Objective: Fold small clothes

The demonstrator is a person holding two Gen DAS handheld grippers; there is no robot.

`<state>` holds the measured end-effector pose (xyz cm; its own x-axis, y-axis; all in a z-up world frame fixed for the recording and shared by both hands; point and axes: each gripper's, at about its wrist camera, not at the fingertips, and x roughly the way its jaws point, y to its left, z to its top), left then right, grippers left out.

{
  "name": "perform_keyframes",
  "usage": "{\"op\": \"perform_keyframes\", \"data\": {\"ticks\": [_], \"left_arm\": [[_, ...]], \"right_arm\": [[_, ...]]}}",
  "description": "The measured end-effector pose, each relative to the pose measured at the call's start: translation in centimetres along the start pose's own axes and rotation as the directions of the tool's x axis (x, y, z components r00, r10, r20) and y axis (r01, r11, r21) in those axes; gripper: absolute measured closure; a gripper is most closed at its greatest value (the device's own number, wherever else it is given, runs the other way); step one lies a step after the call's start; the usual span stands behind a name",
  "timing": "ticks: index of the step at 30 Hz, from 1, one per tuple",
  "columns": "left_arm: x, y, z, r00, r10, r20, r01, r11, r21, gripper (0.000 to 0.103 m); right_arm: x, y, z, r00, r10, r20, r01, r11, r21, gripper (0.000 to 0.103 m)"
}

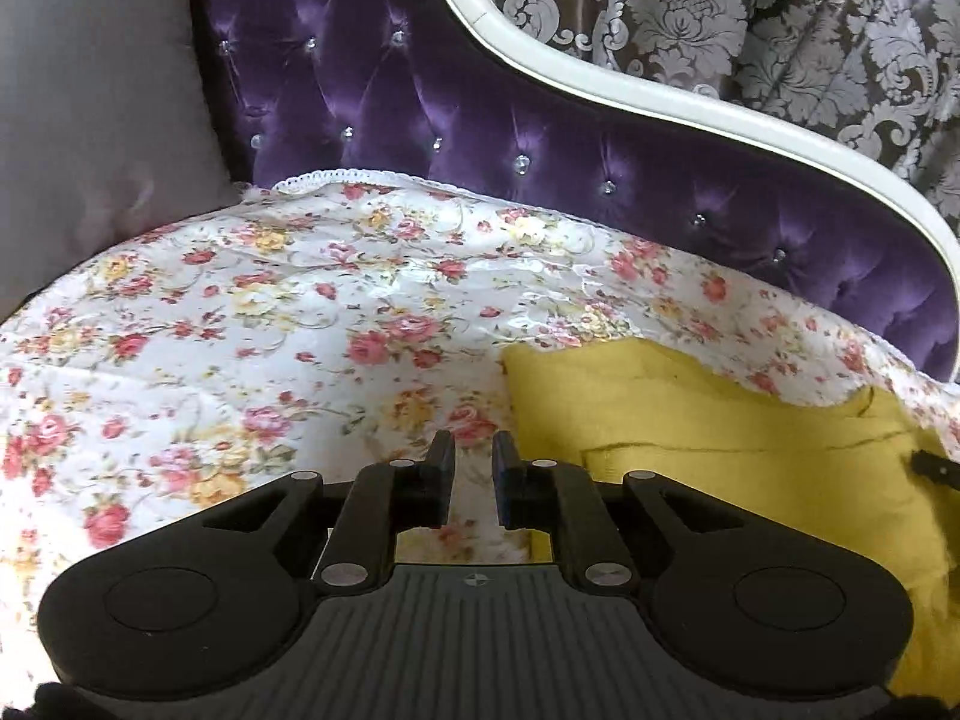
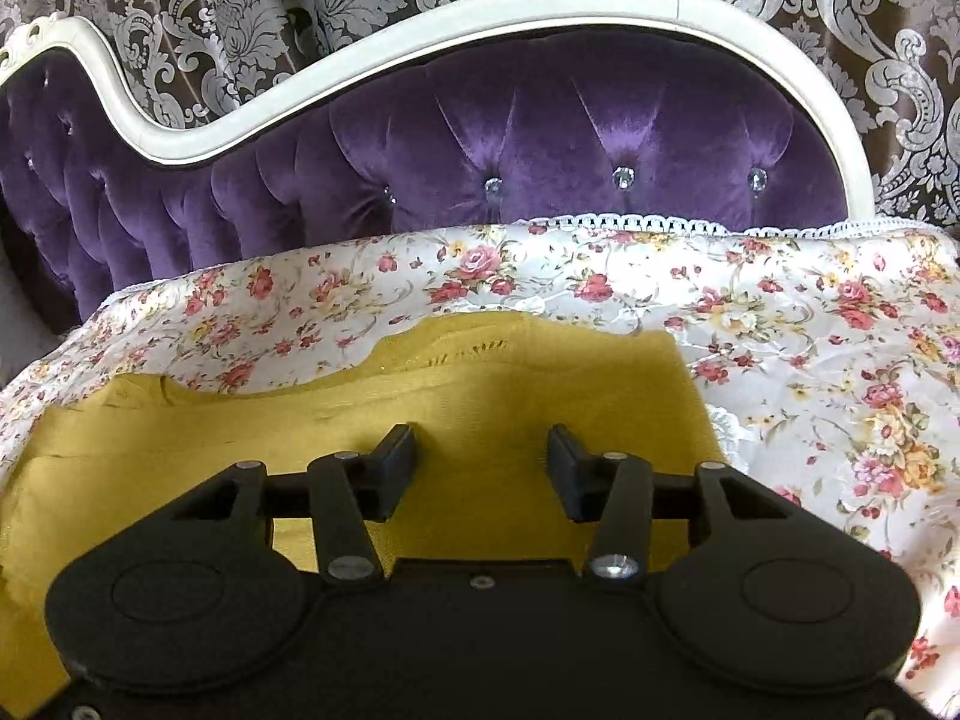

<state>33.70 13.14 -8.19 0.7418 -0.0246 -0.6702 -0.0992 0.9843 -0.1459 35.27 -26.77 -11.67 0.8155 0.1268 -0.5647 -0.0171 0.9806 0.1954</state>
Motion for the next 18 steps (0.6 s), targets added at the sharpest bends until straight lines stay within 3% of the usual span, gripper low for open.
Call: {"op": "perform_keyframes", "data": {"ticks": [3,6,12,18], "left_arm": [[-1.5,-0.1,-0.5,1.000,-0.010,-0.016,0.010,1.000,0.015,0.088],[-3.6,-0.4,-1.7,0.999,-0.039,-0.032,0.039,0.999,0.012,0.086],[-6.4,-0.9,-4.1,0.980,-0.178,-0.093,0.172,0.983,-0.064,0.070],[-9.5,-2.4,-6.3,0.982,-0.164,-0.098,0.163,0.986,-0.020,0.056]], "right_arm": [[-0.8,0.3,0.3,1.000,-0.004,0.008,0.004,1.000,-0.005,0.041],[-2.3,0.5,0.3,1.000,0.026,0.011,-0.026,1.000,-0.001,0.026],[-5.7,1.4,-0.8,0.995,0.100,-0.017,-0.099,0.995,0.024,0.009],[-9.2,2.1,-2.6,0.990,0.139,-0.039,-0.136,0.988,0.068,0.001]]}}
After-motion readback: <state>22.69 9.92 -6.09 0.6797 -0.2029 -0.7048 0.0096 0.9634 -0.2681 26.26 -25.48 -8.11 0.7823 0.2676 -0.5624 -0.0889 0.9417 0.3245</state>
